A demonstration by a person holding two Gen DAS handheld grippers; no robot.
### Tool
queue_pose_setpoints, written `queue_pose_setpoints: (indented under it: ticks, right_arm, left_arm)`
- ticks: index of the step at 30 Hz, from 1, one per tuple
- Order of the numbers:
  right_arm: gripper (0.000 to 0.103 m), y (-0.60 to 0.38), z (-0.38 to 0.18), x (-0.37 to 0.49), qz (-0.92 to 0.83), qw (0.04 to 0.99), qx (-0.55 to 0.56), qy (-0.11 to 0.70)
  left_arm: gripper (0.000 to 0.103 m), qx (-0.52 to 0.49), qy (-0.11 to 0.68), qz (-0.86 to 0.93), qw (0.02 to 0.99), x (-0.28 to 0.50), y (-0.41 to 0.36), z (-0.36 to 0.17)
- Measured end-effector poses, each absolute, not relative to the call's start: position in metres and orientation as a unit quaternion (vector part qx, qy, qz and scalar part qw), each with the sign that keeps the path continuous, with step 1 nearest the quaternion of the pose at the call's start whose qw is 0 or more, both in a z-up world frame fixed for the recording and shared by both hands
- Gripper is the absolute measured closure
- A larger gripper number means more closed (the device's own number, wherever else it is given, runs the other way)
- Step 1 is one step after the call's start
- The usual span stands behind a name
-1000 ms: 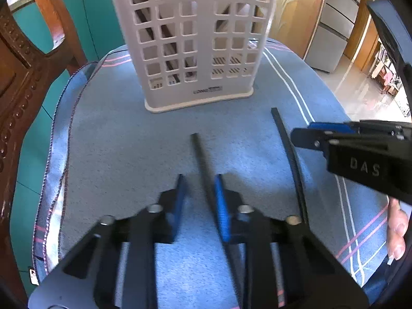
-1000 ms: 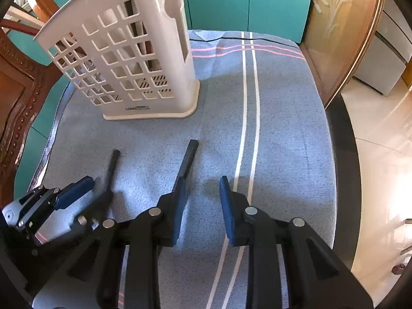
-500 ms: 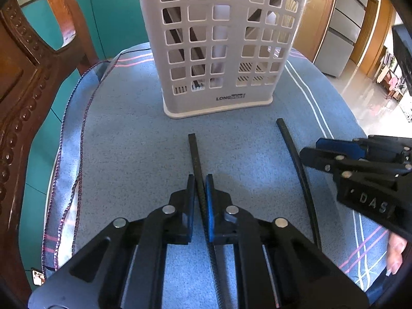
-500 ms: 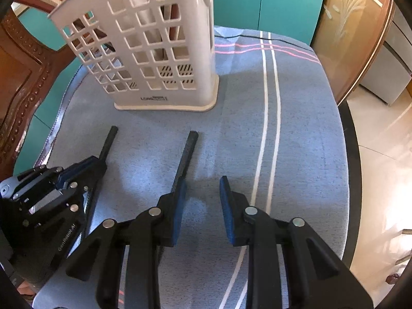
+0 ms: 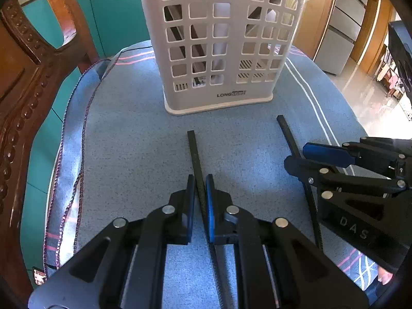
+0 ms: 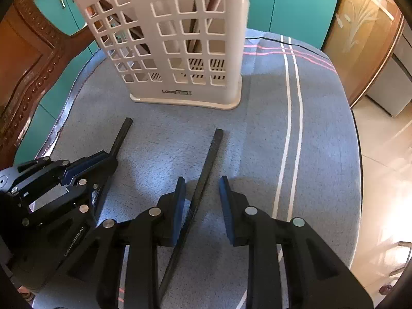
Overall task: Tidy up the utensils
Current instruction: 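Close the left tool on a black chopstick while the right tool grasps another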
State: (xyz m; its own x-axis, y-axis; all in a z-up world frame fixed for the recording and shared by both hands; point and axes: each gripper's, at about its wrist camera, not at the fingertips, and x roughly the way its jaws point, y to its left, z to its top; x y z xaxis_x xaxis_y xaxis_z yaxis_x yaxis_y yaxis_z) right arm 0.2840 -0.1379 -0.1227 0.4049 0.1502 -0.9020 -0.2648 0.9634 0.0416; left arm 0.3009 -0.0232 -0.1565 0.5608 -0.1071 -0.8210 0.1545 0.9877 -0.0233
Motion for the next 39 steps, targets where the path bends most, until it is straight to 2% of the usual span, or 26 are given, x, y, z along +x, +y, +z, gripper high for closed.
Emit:
queue_pose_setpoints:
  ticks: [2, 3, 10, 16, 17, 19, 20, 27, 36, 39]
  right_arm:
    - [0.081, -0.135, -0.123, 0.283, 0.122, 0.838, -0.057, 0.529]
    - [0.091, -0.134, -0.122, 0.283, 0.121, 0.839, -0.060, 0.527]
    - [0.094, -0.139, -0.123, 0.286, 0.115, 0.845, -0.046, 0.520]
    - [0.092, -0.152, -0.117, 0.287, 0.122, 0.847, -0.037, 0.516]
    - [0.091, -0.154, -0.116, 0.288, 0.122, 0.847, -0.035, 0.517]
    - [0.081, -0.155, -0.116, 0.288, 0.119, 0.845, -0.032, 0.520]
    - [0.080, -0.156, -0.118, 0.290, 0.117, 0.845, -0.034, 0.521]
    - [0.080, -0.147, -0.130, 0.293, 0.100, 0.846, -0.060, 0.521]
    - [0.081, -0.133, -0.133, 0.295, 0.089, 0.851, -0.079, 0.512]
    - [0.086, -0.129, -0.132, 0.292, 0.091, 0.851, -0.079, 0.510]
  left_arm:
    - [0.093, 0.025, 0.461, -0.076, 0.884, 0.301, -0.023, -0.157]
    - [0.093, 0.025, 0.459, -0.077, 0.885, 0.302, -0.023, -0.158]
    - [0.094, 0.002, 0.452, -0.077, 0.889, 0.312, -0.019, -0.158]
    - [0.094, -0.012, 0.441, -0.075, 0.894, 0.311, -0.009, -0.148]
    - [0.094, -0.011, 0.441, -0.073, 0.894, 0.311, -0.009, -0.147]
    - [0.089, -0.005, 0.446, -0.067, 0.893, 0.312, -0.009, -0.149]
    - [0.087, -0.003, 0.448, -0.064, 0.892, 0.313, -0.009, -0.150]
    - [0.076, 0.005, 0.458, -0.056, 0.887, 0.312, -0.011, -0.157]
    - [0.076, 0.018, 0.459, -0.048, 0.887, 0.314, -0.015, -0.163]
    - [0.077, 0.019, 0.457, -0.049, 0.888, 0.313, -0.016, -0.163]
